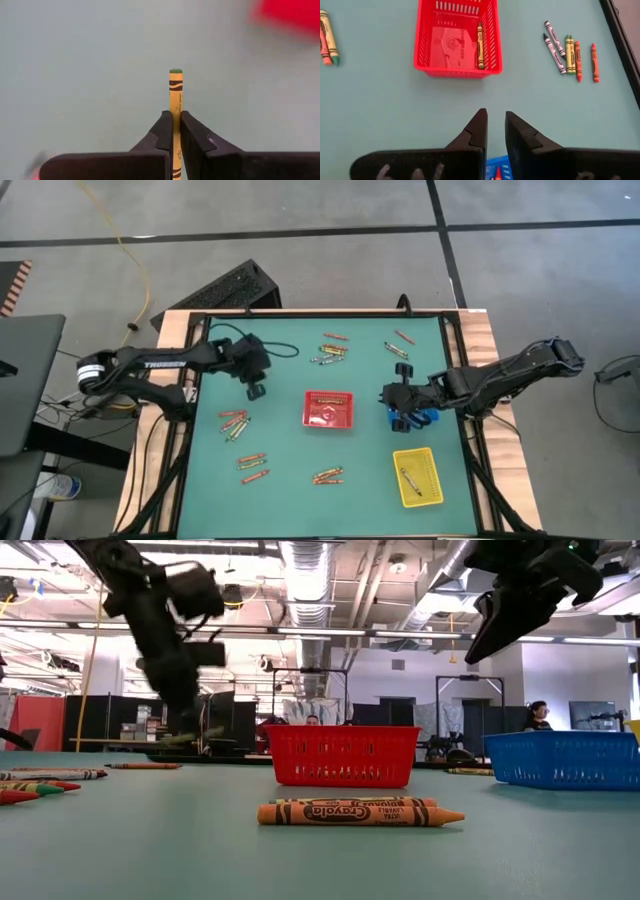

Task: Sort crayons
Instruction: Put the green crayon into the red basket

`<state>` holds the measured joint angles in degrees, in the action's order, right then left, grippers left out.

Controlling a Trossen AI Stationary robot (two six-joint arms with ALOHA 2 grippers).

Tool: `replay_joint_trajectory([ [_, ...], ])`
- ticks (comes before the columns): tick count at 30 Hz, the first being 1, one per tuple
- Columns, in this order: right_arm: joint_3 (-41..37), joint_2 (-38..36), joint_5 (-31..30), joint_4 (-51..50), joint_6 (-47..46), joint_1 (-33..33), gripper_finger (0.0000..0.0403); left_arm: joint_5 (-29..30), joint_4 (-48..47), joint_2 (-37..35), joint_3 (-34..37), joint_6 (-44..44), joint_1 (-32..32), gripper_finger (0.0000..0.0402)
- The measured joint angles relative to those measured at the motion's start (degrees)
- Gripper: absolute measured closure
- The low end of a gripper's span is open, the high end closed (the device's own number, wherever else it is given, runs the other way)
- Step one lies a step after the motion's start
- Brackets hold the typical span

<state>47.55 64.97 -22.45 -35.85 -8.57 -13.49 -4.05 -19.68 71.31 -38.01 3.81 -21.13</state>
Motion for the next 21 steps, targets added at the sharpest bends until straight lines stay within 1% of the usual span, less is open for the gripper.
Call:
replay_joint_trajectory([
  [3, 0.00, 0.00, -0.11, 0.48, 0.04, 0.02, 0.0342, -8.47, 9.15, -0.97, -0.52, -0.55, 3.98, 0.0399],
  [7, 0.00, 0.00, -0.14, 0.41, 0.06, 0.10, 0.0342, -15.96, 23.23, -0.18, -0.52, -2.81, 8.94, 0.0401],
  [8, 0.00, 0.00, -0.14, 0.43, 0.07, 0.10, 0.0342, -16.86, 27.75, 0.50, -0.58, -3.25, 10.36, 0.0401],
  [10, 0.00, 0.00, -0.14, 0.61, 0.07, 0.10, 0.0342, -16.62, 33.75, 2.00, -0.66, -3.47, 13.16, 0.0400],
  [12, 0.00, -0.02, -0.16, 0.95, 0.09, 0.10, 0.0342, -13.46, 38.83, 4.94, -1.24, -1.74, 15.87, 0.0399],
  [13, 0.00, -0.02, -0.16, 0.95, 0.11, 0.10, 0.0342, -11.51, 38.76, 6.66, -2.22, -0.32, 16.98, 0.0400],
  [16, 0.00, -0.02, -0.16, 1.59, 0.15, 0.10, 0.0342, -7.54, 34.69, 11.90, -7.56, 2.90, 18.70, 0.0400],
  [19, 0.00, -0.02, -0.16, 2.06, 0.14, 0.05, 0.0342, -6.08, 26.34, 16.52, -14.55, 4.88, 18.81, 0.0400],
  [21, 0.00, -0.02, -0.16, 1.89, -0.13, -0.27, 0.0342, -5.02, 18.84, 19.58, -19.51, 6.15, 18.76, 0.0400],
])
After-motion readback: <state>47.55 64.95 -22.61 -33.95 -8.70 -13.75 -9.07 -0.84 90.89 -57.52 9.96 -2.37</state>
